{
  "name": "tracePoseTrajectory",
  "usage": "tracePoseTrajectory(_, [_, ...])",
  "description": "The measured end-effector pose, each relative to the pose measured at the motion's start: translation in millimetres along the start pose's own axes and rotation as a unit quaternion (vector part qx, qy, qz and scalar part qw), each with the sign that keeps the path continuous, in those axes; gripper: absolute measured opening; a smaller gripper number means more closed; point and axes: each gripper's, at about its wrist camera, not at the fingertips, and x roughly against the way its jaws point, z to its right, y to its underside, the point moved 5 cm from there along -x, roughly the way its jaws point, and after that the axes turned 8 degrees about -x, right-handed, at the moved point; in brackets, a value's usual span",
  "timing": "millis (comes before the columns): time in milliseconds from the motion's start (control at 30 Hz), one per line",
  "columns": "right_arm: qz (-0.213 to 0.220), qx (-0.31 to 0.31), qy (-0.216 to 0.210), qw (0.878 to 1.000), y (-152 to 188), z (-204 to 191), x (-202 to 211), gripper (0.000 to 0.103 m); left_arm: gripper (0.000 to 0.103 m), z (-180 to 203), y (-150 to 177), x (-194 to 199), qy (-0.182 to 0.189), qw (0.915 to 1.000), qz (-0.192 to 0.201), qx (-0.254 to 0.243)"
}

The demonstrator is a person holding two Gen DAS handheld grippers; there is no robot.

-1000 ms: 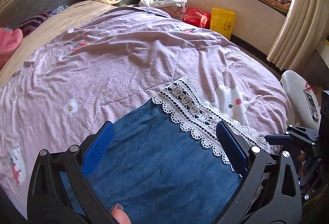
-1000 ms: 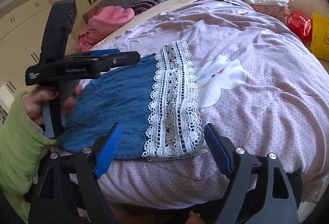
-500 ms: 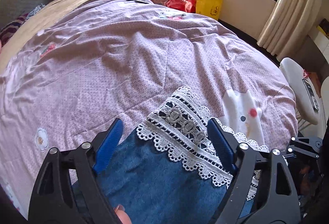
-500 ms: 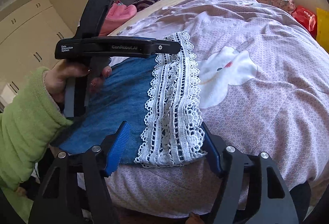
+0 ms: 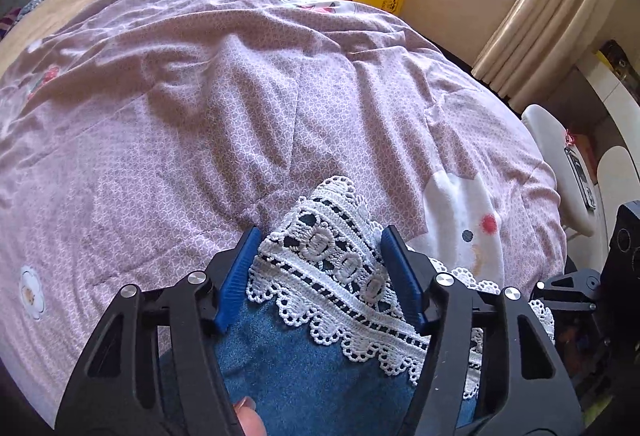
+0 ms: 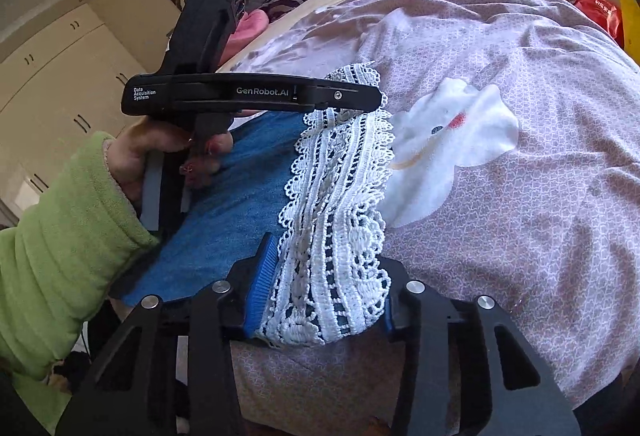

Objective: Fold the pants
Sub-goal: 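Grasp the lace cuff end of the pants with both grippers, then lift the lace cuff end and fold it over toward the waistband with both grippers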

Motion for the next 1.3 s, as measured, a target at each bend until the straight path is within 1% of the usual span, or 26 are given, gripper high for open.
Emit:
tracePoseTrajectory(67, [0.0,-0.004,-0.003,1.0,1.1,0.1,1.2,0.029,0.034,1.5,-0.5,2.5,-0.002,1.0,0.003,-0.003])
tracePoseTrajectory(133, [0.002,-0.003,-0.003,1.0,1.4,-2.0,2.4,0.028,0.024,2.3,0.8,7.1,0.0,1.0,0.006,-0.002])
tracePoseTrajectory(167, [0.004,-0.004,-0.002,1.0,1.2,-2.9,3.4,0.027,0.021,2.4,0.9,9.2,-0.001,1.0,0.008,-0.003])
tracePoseTrajectory(233, [0.009,-0.005,-0.003,1.0,0.0,-5.5,6.9,0.027,0.017,2.4,1.1,14.3,0.001,0.9999,0.017,0.0])
tracePoseTrajectory(333, [0.019,0.004,-0.003,1.0,-0.5,-13.8,15.7,0.026,0.016,1.7,2.0,25.2,0.011,0.9993,0.034,0.012])
tracePoseTrajectory(467, [0.033,0.033,-0.01,0.999,-2.6,-37.5,27.9,0.026,0.016,-0.1,4.5,56.3,0.023,0.9964,0.077,0.026])
tracePoseTrajectory(600, [0.044,0.079,-0.024,0.996,-5.9,-75.7,36.7,0.026,0.016,-7.0,14.1,99.5,0.02,0.9917,0.122,0.035])
tracePoseTrajectory(667, [0.048,0.117,-0.028,0.992,-5.6,-101.7,36.7,0.026,0.016,-12.8,22.6,122.8,0.016,0.9881,0.147,0.041])
tracePoseTrajectory(733, [0.044,0.151,-0.04,0.987,-3.9,-128.1,32.1,0.026,0.016,-22.5,34.0,147.6,0.011,0.9837,0.172,0.052])
tracePoseTrajectory(833, [0.031,0.201,-0.043,0.978,2.6,-164.9,14.4,0.026,0.016,-37.0,53.8,173.3,-0.003,0.9788,0.192,0.073])
tracePoseTrajectory(900, [0.017,0.227,-0.039,0.973,9.4,-181.1,-3.3,0.026,0.016,-48.7,70.5,180.9,-0.012,0.9769,0.193,0.091])
tracePoseTrajectory(1000, [-0.01,0.247,-0.028,0.969,22.9,-195.7,-32.5,0.026,0.016,-66.9,100.4,177.5,-0.023,0.9751,0.181,0.126])
tracePoseTrajectory(1033, [-0.017,0.253,-0.024,0.967,28.7,-200.2,-40.7,0.026,0.016,-72.6,111.2,174.0,-0.023,0.974,0.177,0.14])
tracePoseTrajectory(1100, [-0.026,0.262,-0.016,0.965,36.0,-205.7,-53.3,0.026,0.021,-82.0,126.9,171.2,-0.021,0.9711,0.172,0.164])
tracePoseTrajectory(1167, [-0.031,0.284,-0.01,0.958,44.3,-217.2,-63.4,0.026,0.031,-91.3,140.5,173.2,-0.024,0.9658,0.171,0.193])
tracePoseTrajectory(1200, [-0.032,0.296,-0.006,0.954,49.0,-223.7,-68.0,0.027,0.034,-94.6,146.4,177.0,-0.023,0.9622,0.177,0.206])
tracePoseTrajectory(1233, [-0.037,0.305,-0.006,0.952,55.1,-227.7,-73.1,0.027,0.043,-98.2,153.2,183.0,-0.023,0.9572,0.186,0.22])
tracePoseTrajectory(1267, [-0.043,0.312,-0.008,0.949,60.5,-232.4,-77.8,0.028,0.05,-100.9,158.5,187.0,-0.019,0.9535,0.191,0.232])
tracePoseTrajectory(1300, [-0.05,0.32,-0.01,0.946,66.6,-235.1,-81.7,0.029,0.052,-102.6,164.5,191.5,-0.017,0.95,0.196,0.243])
